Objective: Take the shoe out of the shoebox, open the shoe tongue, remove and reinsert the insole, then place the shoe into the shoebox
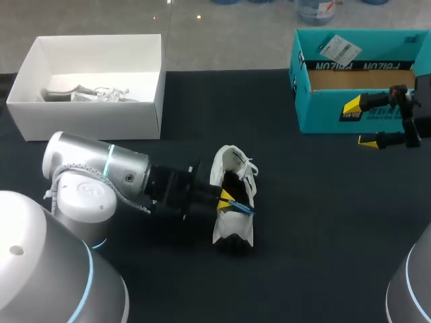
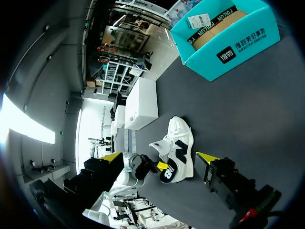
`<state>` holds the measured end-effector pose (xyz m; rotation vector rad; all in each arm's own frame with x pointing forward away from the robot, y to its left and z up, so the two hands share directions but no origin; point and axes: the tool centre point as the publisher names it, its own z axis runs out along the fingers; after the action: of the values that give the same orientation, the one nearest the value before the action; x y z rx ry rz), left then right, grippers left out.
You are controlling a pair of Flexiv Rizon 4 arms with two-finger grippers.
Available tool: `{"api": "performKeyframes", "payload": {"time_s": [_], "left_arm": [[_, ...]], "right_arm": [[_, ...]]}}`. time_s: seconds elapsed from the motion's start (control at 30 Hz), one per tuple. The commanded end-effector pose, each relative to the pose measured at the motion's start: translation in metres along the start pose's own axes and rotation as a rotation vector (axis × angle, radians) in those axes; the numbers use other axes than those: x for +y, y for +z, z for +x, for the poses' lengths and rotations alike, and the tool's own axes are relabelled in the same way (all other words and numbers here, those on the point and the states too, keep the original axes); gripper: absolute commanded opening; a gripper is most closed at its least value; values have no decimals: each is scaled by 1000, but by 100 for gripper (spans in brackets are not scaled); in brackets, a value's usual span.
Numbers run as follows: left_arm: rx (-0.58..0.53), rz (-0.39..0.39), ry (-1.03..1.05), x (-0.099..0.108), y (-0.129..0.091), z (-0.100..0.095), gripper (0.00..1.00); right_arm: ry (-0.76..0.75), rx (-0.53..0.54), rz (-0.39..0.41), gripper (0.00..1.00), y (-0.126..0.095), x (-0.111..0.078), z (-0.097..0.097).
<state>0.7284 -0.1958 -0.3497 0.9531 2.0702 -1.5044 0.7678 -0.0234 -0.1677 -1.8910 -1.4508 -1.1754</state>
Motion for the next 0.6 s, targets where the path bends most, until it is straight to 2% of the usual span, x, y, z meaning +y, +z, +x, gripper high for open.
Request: {"api": "performKeyframes", "payload": {"time_s": [0.03,0.07,0.1,0.13,0.2,0.37,0.5,0.53,0.6], "left_arm": [[-9,-10,-13,5,7,-6,0],[-18,-8,-16,3,4,-7,29],[-25,-3,-21,1,0,-8,49],[-27,1,-24,-1,-2,-9,64],[-40,12,-22,-7,-9,-10,64],[-58,43,-11,-21,-19,-10,40],[-46,62,-5,-28,-16,-8,38],[-41,65,-4,-28,-13,-7,31],[-28,68,0,-29,-9,-5,25]], "right_arm": [[2,-5,-1,100,1,-1,1],[2,-5,-1,100,1,-1,1],[2,-5,-1,100,1,-1,1],[2,-5,-1,100,1,-1,1],[2,-5,-1,100,1,-1,1],[2,-5,-1,100,1,-1,1],[2,-5,-1,100,1,-1,1],[2,-5,-1,100,1,-1,1],[2,-5,-1,100,1,-1,1]]}}
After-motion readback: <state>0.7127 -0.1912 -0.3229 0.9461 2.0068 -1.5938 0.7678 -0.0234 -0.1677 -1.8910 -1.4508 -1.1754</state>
